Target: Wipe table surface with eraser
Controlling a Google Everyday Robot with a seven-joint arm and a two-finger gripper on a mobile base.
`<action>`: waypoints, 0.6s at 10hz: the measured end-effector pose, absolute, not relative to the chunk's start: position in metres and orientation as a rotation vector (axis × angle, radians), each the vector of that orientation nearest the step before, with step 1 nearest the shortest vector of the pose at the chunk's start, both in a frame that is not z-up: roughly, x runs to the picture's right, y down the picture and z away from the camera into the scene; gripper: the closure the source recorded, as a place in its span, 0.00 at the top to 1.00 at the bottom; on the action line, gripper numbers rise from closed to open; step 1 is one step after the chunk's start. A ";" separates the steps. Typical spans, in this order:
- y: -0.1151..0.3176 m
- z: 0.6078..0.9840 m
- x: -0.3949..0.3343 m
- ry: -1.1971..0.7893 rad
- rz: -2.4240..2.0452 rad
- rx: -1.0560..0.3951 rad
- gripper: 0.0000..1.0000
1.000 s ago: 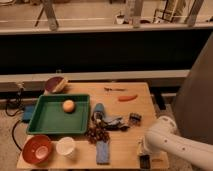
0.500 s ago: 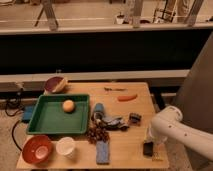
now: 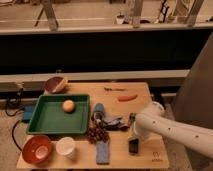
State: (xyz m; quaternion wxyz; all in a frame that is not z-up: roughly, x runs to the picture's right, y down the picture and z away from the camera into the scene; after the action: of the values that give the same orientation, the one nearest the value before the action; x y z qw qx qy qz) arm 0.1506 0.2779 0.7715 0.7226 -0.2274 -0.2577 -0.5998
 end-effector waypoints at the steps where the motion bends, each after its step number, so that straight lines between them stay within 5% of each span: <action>1: 0.283 0.765 0.132 -0.594 -1.376 -0.493 0.00; 6: 0.319 0.742 0.125 -0.620 -1.470 -0.498 0.00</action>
State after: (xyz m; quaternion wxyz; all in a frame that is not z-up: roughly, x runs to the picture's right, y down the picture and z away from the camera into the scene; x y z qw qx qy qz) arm 0.1253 0.3187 0.7422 0.6707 -0.2212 -0.2752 -0.6523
